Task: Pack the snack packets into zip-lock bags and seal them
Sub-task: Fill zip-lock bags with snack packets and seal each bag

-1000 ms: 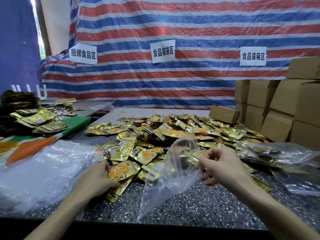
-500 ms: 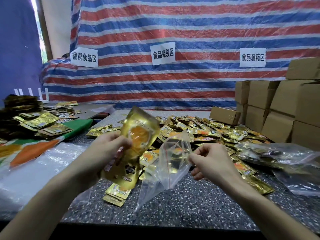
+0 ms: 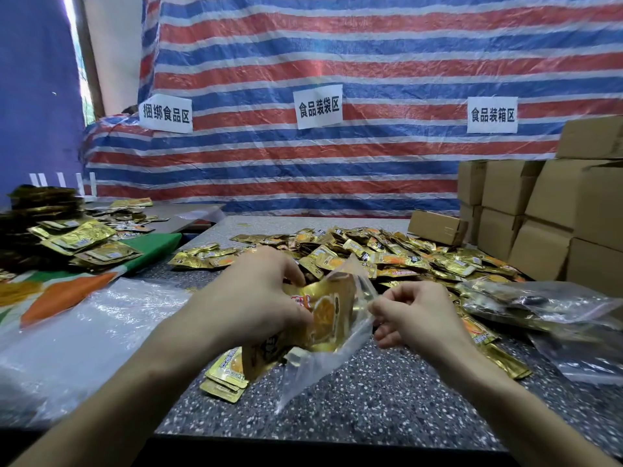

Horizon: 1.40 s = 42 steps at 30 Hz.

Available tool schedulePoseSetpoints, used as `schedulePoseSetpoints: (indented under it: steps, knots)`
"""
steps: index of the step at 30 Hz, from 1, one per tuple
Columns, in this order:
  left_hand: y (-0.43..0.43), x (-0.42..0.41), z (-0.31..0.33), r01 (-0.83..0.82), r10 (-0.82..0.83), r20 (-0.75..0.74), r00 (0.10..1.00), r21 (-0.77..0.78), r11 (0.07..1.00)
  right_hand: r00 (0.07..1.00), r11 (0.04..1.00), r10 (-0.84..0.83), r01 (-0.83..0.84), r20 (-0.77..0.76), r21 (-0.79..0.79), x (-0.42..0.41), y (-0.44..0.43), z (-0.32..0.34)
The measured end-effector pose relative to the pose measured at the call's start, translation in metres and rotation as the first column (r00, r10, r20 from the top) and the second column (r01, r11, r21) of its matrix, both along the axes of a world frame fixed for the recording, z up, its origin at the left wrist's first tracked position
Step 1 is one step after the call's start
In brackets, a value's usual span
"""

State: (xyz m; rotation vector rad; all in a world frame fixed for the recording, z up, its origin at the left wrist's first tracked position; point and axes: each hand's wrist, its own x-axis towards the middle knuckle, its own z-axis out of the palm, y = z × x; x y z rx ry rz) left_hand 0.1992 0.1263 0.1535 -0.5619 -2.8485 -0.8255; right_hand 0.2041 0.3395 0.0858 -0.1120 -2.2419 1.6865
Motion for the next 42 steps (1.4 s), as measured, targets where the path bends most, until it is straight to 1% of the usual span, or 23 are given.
schedulePoseSetpoints:
  steps: [2, 6, 8, 10, 12, 14, 16, 17, 18, 21, 23, 24, 25, 26, 27, 28, 29, 30, 32, 34, 35, 39, 42]
  knots:
    - [0.006, -0.008, -0.006, -0.030, 0.030, -0.030, 0.999, -0.009, 1.000, 0.999, 0.999, 0.032, -0.032, -0.001, 0.008, 0.000, -0.003, 0.002]
    - [0.022, -0.023, -0.019, -0.001, 0.003, -0.077, 0.997, 0.017, 1.000, 0.991, 0.977, 0.136, -0.135, 0.006, 0.163, 0.001, -0.012, 0.001]
    - [0.029, -0.031, -0.024, -0.013, 0.015, -0.128, 0.992, 0.012, 1.000, 0.982, 0.966, 0.191, -0.187, -0.004, 0.180, 0.001, -0.014, 0.000]
    - [0.032, -0.041, -0.030, -0.061, 0.064, -0.164, 0.984, 0.023, 0.998, 0.957, 0.954, 0.288, -0.289, 0.018, 0.076, 0.003, -0.014, 0.000]
    - [0.033, -0.051, -0.035, -0.097, 0.094, -0.155, 0.983, -0.016, 0.995, 0.918, 0.917, 0.395, -0.391, 0.042, -0.075, 0.005, -0.015, 0.001]
    - [0.037, -0.057, -0.040, -0.117, 0.102, -0.176, 0.979, -0.077, 0.990, 0.904, 0.884, 0.426, -0.407, 0.041, -0.229, 0.004, -0.017, 0.000]
    - [0.045, -0.061, -0.042, -0.108, 0.087, -0.227, 0.970, -0.082, 0.991, 0.903, 0.842, 0.428, -0.393, 0.016, -0.369, 0.002, -0.018, 0.002]
    - [0.048, -0.063, -0.041, -0.081, 0.069, -0.210, 0.975, -0.050, 0.995, 0.908, 0.815, 0.420, -0.380, -0.008, -0.437, 0.001, -0.018, 0.004]
    - [0.049, -0.065, -0.040, -0.036, 0.038, -0.145, 0.989, 0.015, 0.999, 0.914, 0.781, 0.405, -0.364, -0.033, -0.507, -0.001, -0.018, 0.007]
    - [0.043, -0.075, -0.033, 0.074, -0.115, 0.118, 0.986, 0.307, 0.949, 0.934, 0.687, 0.344, -0.320, -0.096, -0.652, -0.005, -0.012, 0.015]
    - [0.027, -0.086, -0.033, 0.070, -0.150, 0.141, 0.979, 0.459, 0.886, 0.945, 0.681, 0.303, -0.303, -0.120, -0.667, -0.007, -0.005, 0.016]
    - [0.018, -0.092, -0.037, 0.050, -0.125, 0.122, 0.985, 0.491, 0.870, 0.953, 0.688, 0.280, -0.286, -0.119, -0.667, -0.007, -0.002, 0.016]
    - [0.007, -0.099, -0.045, 0.016, -0.066, 0.090, 0.994, 0.467, 0.884, 0.960, 0.697, 0.257, -0.262, -0.109, -0.667, -0.008, 0.001, 0.015]
    - [-0.004, -0.107, -0.054, -0.038, 0.020, 0.052, 0.998, 0.367, 0.930, 0.967, 0.702, 0.237, -0.239, -0.097, -0.671, -0.009, 0.003, 0.014]
    - [-0.015, -0.115, -0.067, -0.116, 0.112, 0.029, 0.993, 0.194, 0.974, 0.970, 0.699, 0.227, -0.225, -0.088, -0.679, -0.010, 0.005, 0.011]
    - [-0.024, -0.122, -0.082, -0.189, 0.189, 0.040, 0.981, 0.011, 0.982, 0.970, 0.687, 0.228, -0.221, -0.083, -0.693, -0.011, 0.007, 0.009]
    - [-0.031, -0.126, -0.097, -0.237, 0.250, 0.092, 0.964, -0.131, 0.963, 0.969, 0.669, 0.234, -0.223, -0.084, -0.709, -0.011, 0.009, 0.006]
    - [-0.037, -0.128, -0.113, -0.254, 0.293, 0.169, 0.941, -0.217, 0.942, 0.966, 0.655, 0.243, -0.229, -0.087, -0.720, -0.012, 0.010, 0.003]
    - [-0.043, -0.127, -0.140, -0.258, 0.342, 0.287, 0.895, -0.292, 0.921, 0.962, 0.652, 0.257, -0.242, -0.090, -0.719, -0.013, 0.012, -0.002]
    - [-0.046, -0.124, -0.156, -0.268, 0.364, 0.307, 0.879, -0.312, 0.911, 0.960, 0.655, 0.267, -0.248, -0.088, -0.714, -0.014, 0.013, -0.004]
    - [-0.047, -0.123, -0.159, -0.279, 0.364, 0.315, 0.876, -0.285, 0.917, 0.959, 0.654, 0.270, -0.251, -0.090, -0.714, -0.014, 0.014, -0.004]
    - [-0.052, -0.122, -0.146, -0.317, 0.341, 0.344, 0.875, -0.126, 0.940, 0.952, 0.622, 0.281, -0.279, -0.124, -0.732, -0.014, 0.014, -0.004]
    - [-0.059, -0.119, -0.129, -0.306, 0.292, 0.354, 0.888, -0.015, 0.952, 0.949, 0.639, 0.293, -0.284, -0.115, -0.715, -0.015, 0.012, -0.008]
